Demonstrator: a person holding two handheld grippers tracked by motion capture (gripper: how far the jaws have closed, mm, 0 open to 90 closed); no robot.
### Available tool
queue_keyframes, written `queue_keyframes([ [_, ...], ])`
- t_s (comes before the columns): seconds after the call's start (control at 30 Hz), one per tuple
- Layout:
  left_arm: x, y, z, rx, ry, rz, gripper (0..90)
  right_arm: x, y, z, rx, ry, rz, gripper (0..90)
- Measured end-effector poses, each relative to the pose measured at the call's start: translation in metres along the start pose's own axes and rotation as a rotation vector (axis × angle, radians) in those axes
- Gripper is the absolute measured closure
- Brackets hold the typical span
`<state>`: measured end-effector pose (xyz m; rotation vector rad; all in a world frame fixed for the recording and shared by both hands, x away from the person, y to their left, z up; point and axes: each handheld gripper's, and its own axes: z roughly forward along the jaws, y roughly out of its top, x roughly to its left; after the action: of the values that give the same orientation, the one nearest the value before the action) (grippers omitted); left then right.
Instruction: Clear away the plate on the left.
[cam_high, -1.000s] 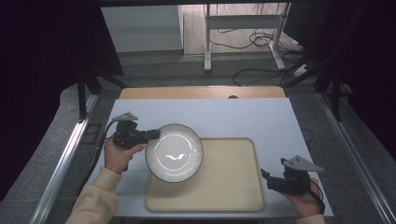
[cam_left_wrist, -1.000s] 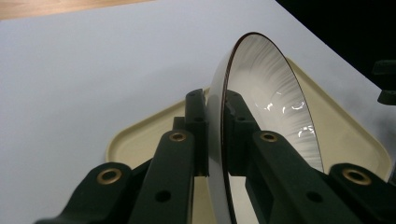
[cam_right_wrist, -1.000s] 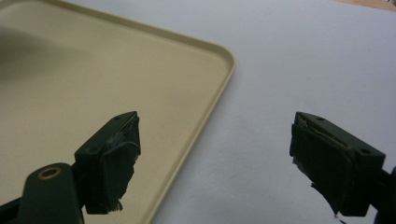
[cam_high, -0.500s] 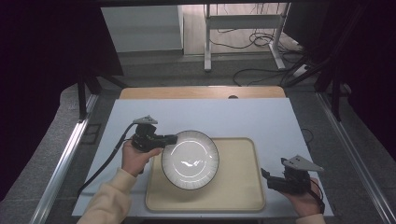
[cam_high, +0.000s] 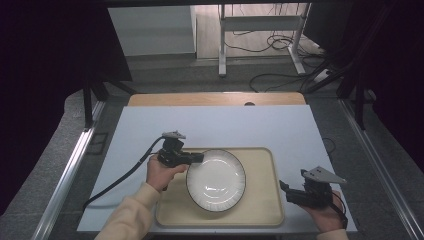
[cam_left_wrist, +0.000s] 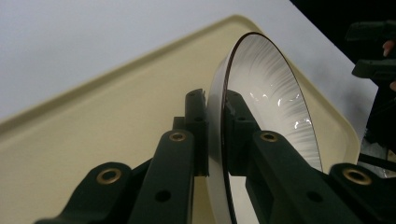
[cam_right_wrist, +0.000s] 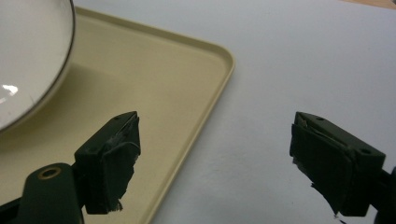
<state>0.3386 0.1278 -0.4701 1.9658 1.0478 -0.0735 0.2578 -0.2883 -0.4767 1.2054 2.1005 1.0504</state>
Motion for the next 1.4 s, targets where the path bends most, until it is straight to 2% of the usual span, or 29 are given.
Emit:
queue_keyframes([
  [0.1,-0.001,-0.002,0.011,0.023,-0.001,0.003,82.9,0.0,0.0,0.0,0.002,0.001,0.004,16.7],
  [0.2,0.002,-0.005,0.018,0.031,-0.016,-0.019,83.2,0.001,0.0,0.0,0.003,0.0,0.003,16.7],
  [0.27,0.004,-0.006,0.023,0.03,-0.011,-0.023,83.6,0.0,0.0,0.0,0.003,0.0,0.001,16.7],
  [0.37,0.01,-0.01,0.031,0.061,0.011,-0.015,84.4,0.0,-0.001,0.0,0.005,0.0,0.003,16.7],
  [0.47,0.017,-0.016,0.037,0.09,0.014,-0.029,83.4,0.0,-0.001,0.0,0.003,0.0,-0.002,16.7],
  [0.53,0.019,-0.019,0.042,0.108,0.03,-0.007,81.0,0.001,-0.001,0.0,0.006,0.002,-0.001,16.7],
  [0.63,0.024,-0.023,0.047,0.126,0.032,-0.01,79.2,0.001,-0.001,0.0,0.005,0.006,0.002,16.7],
  [0.87,0.023,-0.027,0.048,0.127,0.041,0.039,74.7,0.001,-0.001,0.0,0.004,0.008,0.0,16.7],
  [1.0,0.02,-0.027,0.046,0.121,0.047,0.055,67.8,0.001,-0.001,0.0,0.004,0.009,0.0,16.7],
  [1.1,0.019,-0.025,0.042,0.096,0.06,0.057,53.5,0.001,-0.001,0.0,0.005,0.009,-0.002,16.6],
  [1.33,0.013,-0.019,0.021,0.031,0.095,0.105,31.5,0.002,-0.001,0.0,0.004,0.011,-0.008,16.0],
  [1.4,0.012,-0.018,0.016,0.024,0.111,0.113,29.9,0.002,-0.001,0.0,0.005,0.012,-0.012,15.3],
])
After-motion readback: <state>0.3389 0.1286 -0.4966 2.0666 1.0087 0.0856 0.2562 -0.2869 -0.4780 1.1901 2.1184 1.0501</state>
